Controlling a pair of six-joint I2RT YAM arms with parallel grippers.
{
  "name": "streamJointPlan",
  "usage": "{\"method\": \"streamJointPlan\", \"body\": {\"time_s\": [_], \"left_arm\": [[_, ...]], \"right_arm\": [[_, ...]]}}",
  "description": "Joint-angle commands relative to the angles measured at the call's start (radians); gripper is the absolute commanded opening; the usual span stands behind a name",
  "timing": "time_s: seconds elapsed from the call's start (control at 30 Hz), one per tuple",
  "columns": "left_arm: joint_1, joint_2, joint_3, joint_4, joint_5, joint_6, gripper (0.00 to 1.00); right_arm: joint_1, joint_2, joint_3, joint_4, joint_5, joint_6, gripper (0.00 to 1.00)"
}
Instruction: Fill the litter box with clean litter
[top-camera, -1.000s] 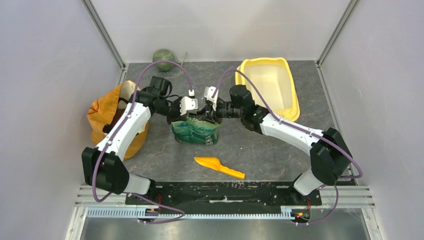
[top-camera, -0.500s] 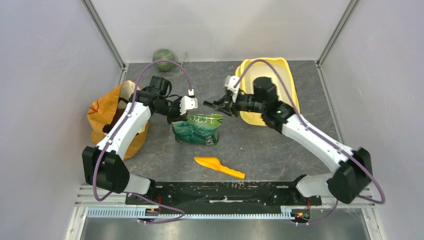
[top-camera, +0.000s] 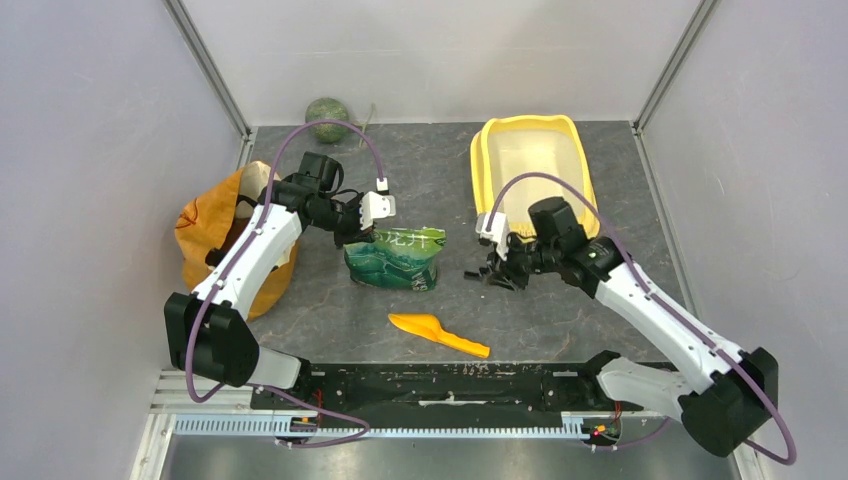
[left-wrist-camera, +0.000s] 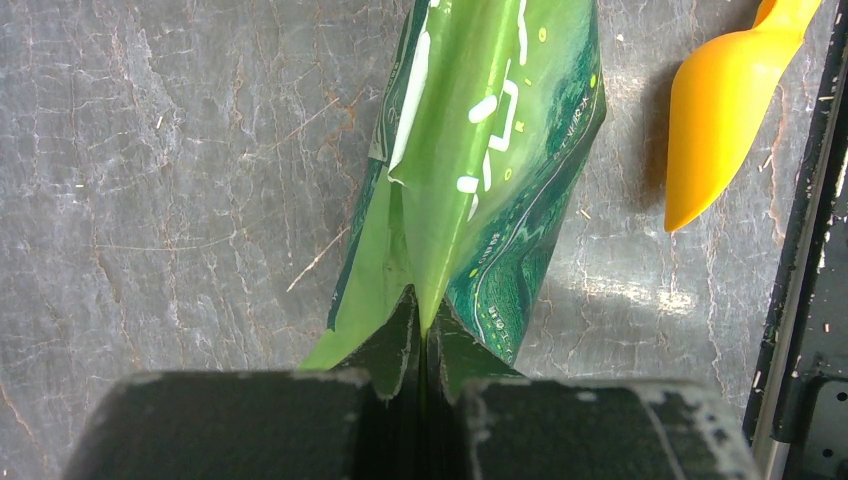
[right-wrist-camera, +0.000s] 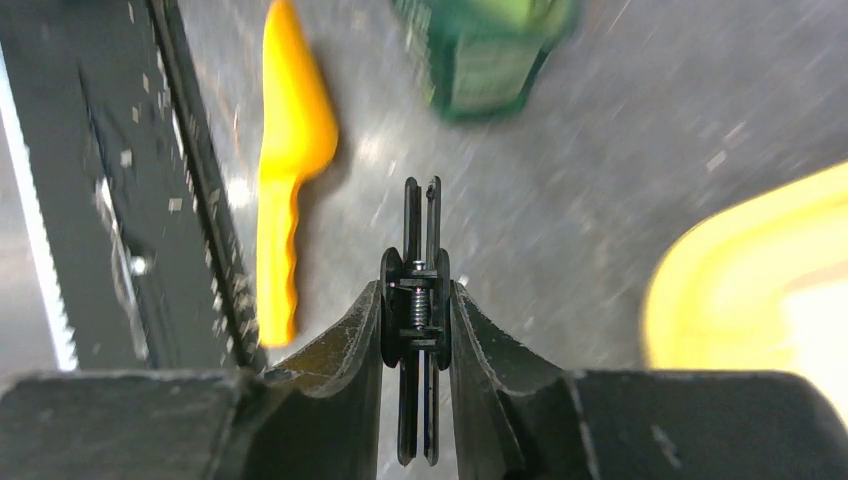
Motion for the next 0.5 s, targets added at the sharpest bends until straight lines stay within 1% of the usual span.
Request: {"method": "streamJointPlan", "body": {"time_s": [0.0,0.13,0.23,0.33,0.4,0.47], "left_arm": [[0.013,-0.028,0.041,0.055,0.065,-0.041,0.02],[0.013,-0.033,0.039,0.054,0.06,-0.044,0.02],[0.013,-0.038,0.036,0.055,0.056,-0.043,0.02],[0.013,-0.039,0.031,0.055,0.055,-0.044,0.02],[0.013,-0.04,0.026,0.055,0.057,-0.043,0.02],[0.013,-0.039,0.023,0.055,0.057,-0.04,0.02]], "right_arm": [[-0.009,0.057,-0.062,-0.154,0.019,-0.089,0.0],[-0.016,0.167,-0.075,-0.152,-0.011,-0.094,0.01],[-0.016,0.2,-0.113,-0.094,0.004,-0.086,0.02],[-0.016,0.208,-0.181,0.01,0.056,-0.074,0.08],[-0.015,0.239,-0.197,0.038,0.081,-0.092,0.12],[-0.016,0.273,-0.199,0.05,0.091,-0.106,0.19]]}}
